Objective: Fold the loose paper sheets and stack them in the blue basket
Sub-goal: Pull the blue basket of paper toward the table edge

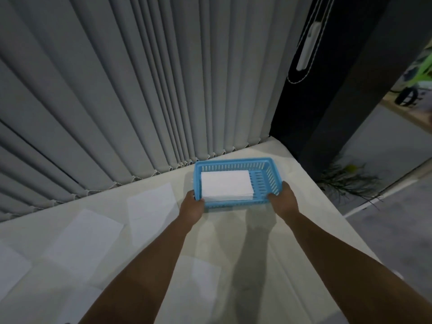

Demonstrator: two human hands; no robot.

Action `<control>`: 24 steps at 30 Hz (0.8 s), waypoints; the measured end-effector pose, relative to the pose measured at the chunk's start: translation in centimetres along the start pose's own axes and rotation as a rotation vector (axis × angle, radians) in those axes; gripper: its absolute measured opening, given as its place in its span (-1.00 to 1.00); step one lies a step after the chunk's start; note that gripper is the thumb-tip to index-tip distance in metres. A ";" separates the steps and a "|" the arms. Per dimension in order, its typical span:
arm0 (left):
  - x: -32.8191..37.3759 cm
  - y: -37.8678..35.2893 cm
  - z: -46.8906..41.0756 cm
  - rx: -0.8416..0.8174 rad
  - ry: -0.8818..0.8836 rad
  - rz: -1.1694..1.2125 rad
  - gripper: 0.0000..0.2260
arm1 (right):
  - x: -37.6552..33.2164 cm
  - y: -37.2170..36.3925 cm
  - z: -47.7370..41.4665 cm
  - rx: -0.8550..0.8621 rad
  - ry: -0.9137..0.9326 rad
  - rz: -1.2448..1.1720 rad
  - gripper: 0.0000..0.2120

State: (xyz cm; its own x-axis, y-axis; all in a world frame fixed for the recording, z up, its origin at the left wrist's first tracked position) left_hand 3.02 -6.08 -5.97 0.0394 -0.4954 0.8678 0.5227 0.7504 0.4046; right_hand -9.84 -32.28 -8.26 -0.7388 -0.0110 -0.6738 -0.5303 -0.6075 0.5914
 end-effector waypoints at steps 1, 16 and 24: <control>0.2 -0.1 0.4 -0.016 -0.015 0.024 -0.64 | 0.8 0.5 1.0 0.019 -0.006 -0.054 -0.60; -3.5 0.2 6.8 -0.127 0.013 0.169 -0.62 | 11.9 -0.6 19.3 0.247 -0.032 -0.403 -0.67; -4.4 1.8 8.2 -0.185 -0.105 0.079 -0.66 | 12.4 -2.3 20.6 0.268 -0.091 -0.379 -0.63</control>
State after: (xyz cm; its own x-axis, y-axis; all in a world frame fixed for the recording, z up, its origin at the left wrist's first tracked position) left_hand -3.22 1.06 -6.71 0.0026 -0.3829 0.9238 0.6690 0.6872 0.2830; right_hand -26.35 -14.67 -8.92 -0.4995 0.2492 -0.8297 -0.8496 -0.3282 0.4129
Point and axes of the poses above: each hand's wrist, its own z-axis away from the middle knuckle, its own y-axis out of the back of the hand, x = y × z, the point moved 4 cm from there along -z, towards the middle knuckle, and after that the axes turned 13 degrees about -y, right-handed, at the moved point
